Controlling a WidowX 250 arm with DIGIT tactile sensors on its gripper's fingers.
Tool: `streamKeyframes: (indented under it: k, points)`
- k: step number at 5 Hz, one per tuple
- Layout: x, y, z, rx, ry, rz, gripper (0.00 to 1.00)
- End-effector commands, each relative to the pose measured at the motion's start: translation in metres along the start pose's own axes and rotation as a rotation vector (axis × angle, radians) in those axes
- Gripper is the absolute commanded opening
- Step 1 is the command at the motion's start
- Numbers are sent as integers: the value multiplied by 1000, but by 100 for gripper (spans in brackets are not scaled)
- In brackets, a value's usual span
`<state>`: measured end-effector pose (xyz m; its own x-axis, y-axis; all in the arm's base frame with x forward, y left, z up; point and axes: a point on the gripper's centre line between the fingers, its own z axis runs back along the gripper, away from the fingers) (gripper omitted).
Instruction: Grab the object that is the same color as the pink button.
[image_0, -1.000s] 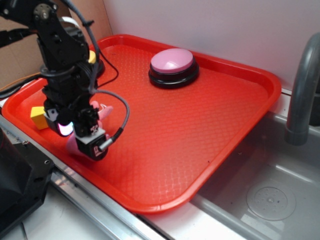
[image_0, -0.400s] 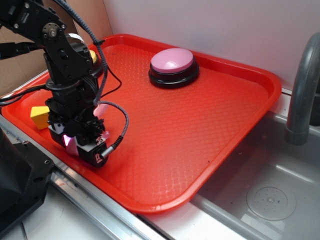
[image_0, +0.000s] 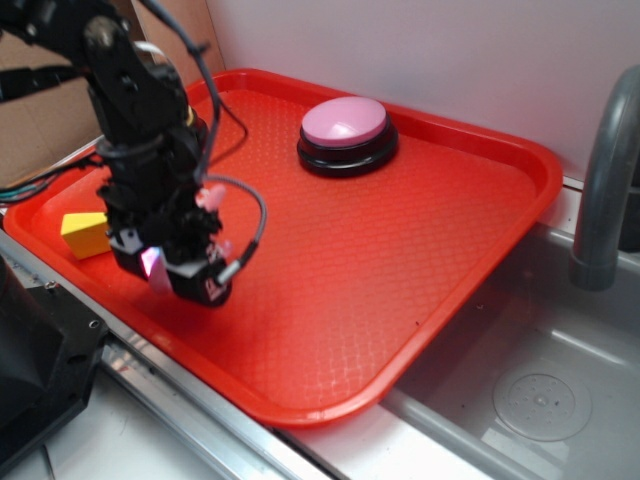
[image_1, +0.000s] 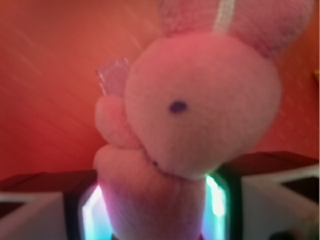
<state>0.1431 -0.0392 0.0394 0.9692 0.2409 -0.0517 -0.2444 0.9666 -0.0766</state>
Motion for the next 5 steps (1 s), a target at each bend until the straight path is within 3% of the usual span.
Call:
streamKeyframes:
  k: [1,2,3,4,5]
  points:
    - [34,-20,75,-10,-127,-82,0]
    - [42,-26,109,42,-155,-111,0]
    - [44,-27,136,42,-218,-131,0]
    - [47,-26,145,35,-188,-184,0]
    - [47,-29,138,92,-177,-210,0]
